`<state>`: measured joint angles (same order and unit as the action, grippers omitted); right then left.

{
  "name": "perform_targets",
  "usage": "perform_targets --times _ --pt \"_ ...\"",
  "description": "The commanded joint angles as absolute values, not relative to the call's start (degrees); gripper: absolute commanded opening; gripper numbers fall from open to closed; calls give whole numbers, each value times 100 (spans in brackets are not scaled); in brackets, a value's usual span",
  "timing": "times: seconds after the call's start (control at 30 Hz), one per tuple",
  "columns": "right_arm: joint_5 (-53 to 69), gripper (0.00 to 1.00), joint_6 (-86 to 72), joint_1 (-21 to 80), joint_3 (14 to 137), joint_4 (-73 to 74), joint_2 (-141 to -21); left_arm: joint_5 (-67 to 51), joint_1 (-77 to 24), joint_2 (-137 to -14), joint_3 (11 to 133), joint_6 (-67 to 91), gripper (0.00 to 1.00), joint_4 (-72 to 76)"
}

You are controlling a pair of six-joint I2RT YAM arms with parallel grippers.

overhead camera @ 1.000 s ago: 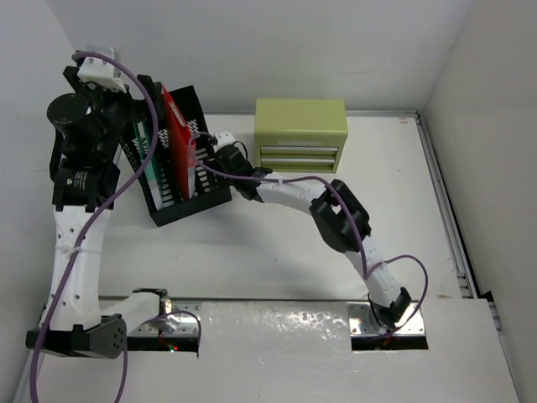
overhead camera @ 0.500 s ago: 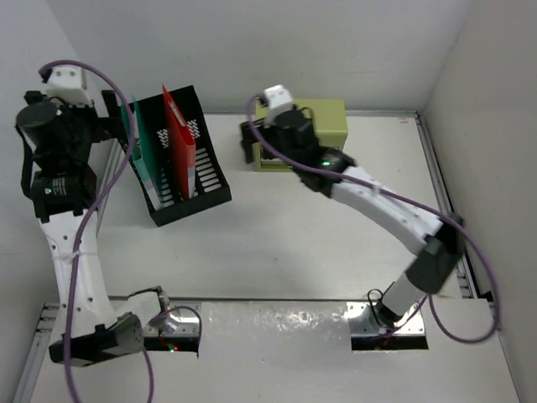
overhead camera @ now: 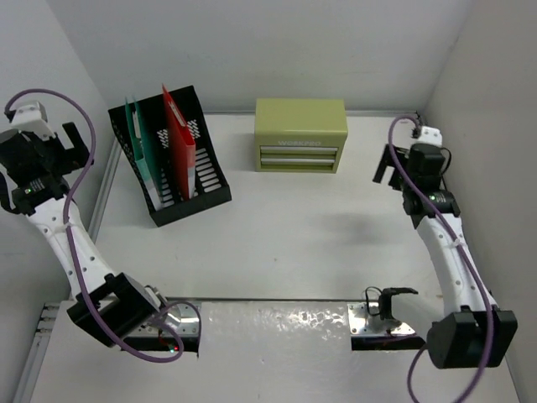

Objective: Organize the desk

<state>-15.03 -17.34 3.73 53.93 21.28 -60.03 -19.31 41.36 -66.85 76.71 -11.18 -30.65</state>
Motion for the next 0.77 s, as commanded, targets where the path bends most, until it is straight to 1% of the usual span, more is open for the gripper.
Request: perform_targets --times 0.0,0.07,0.13,0.27,0.4,0.6,0.73 --pt "-634 99 -1933 -673 4793 2163 -6073 -1882 4166 -6531 7149 -1371 100 -2726" --pt "-536 99 -2013 -773 4501 1813 -6021 -1679 4166 -6373 6874 -1520 100 -2620" --pt "-702 99 -2100 -773 4219 1653 -6012 -1582 4166 -6319 6601 -1643 100 -2584" --pt "-1220 99 -2197 -773 4166 1722 -6160 -1538 4157 -6346 6233 -1767 100 -2497" --pt "-1370 99 -2224 -773 4236 1863 -6310 -1503 4157 -6381 6047 -1758 100 -2382" --pt "-1406 99 -2127 -773 4035 1811 -6320 -1556 4166 -6434 5810 -1758 100 -2233" --pt "-1239 99 -1978 -773 3622 1277 -6004 -1591 4166 -6451 5678 -1810 100 -2197"
